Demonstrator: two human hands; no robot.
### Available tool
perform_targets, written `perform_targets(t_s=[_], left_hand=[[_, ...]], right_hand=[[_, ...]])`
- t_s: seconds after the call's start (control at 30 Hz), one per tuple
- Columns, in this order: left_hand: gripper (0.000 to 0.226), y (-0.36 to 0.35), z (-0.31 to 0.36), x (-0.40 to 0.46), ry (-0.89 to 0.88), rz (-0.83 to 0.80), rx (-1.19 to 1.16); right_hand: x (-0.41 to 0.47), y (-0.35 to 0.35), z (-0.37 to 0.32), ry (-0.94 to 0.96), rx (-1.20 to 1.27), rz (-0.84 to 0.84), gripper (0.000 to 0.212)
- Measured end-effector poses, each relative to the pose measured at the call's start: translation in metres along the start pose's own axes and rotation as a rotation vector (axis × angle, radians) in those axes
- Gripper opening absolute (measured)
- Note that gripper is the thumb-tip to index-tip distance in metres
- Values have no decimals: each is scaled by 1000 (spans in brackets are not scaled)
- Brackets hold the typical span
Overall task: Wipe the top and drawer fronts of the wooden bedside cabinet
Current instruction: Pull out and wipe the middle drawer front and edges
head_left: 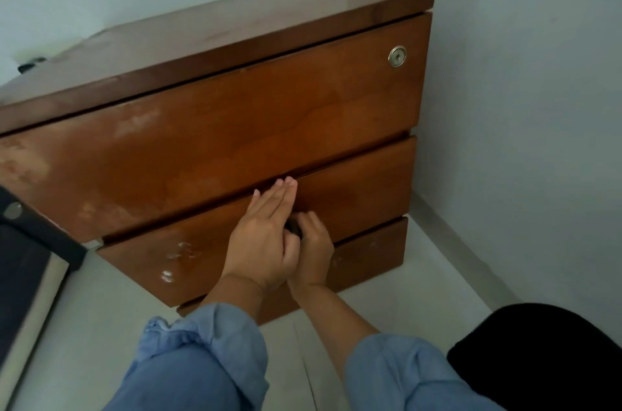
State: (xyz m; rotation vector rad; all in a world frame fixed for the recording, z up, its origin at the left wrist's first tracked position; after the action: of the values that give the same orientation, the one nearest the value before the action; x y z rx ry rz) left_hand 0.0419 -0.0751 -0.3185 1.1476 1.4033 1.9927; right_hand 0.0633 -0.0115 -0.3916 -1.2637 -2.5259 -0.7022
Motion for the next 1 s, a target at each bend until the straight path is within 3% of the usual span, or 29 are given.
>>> perform_targets(t_s=[0.13,0.23,0.33,0.43,0.57,0.7,0.87,1.0], left_hand=[[78,-2,7,-5,18,-45,121],[80,-19,18,-18,-44,-78,250],[82,-45,31,-32,-119,-220,268],[78,-69,35,-46,-85,-461,426],[79,-92,18,-65,43,-591,604],[82,-92,-8,-68,112,-581,658],[85,-94,-23,-70,77,-553,625],[93,-97,-29,-78,53,-396,506]], right_hand=[[6,20,4,-197,341,-78,15],[10,49,43,-473,470,114,41],[23,86,89,-686,566,318,51],[43,114,113,-694,459,422,49],[73,119,115,-575,421,465,34],[68,105,115,-557,302,411,41],[54,74,104,-615,349,528,42],[15,29,84,-586,318,344,32]])
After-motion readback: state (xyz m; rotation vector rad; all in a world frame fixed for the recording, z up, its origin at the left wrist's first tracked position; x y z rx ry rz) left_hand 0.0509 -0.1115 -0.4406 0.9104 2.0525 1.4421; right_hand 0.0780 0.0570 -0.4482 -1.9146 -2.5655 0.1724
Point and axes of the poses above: each hand's wrist, its own x-axis towards the middle knuckle, its own y-axis out of the back of the hand, z = x × y, the point moved 3 cm from there along x, towards the middle knuckle, and after that the axes turned 1 degree about -x, right-handed, at the moved point
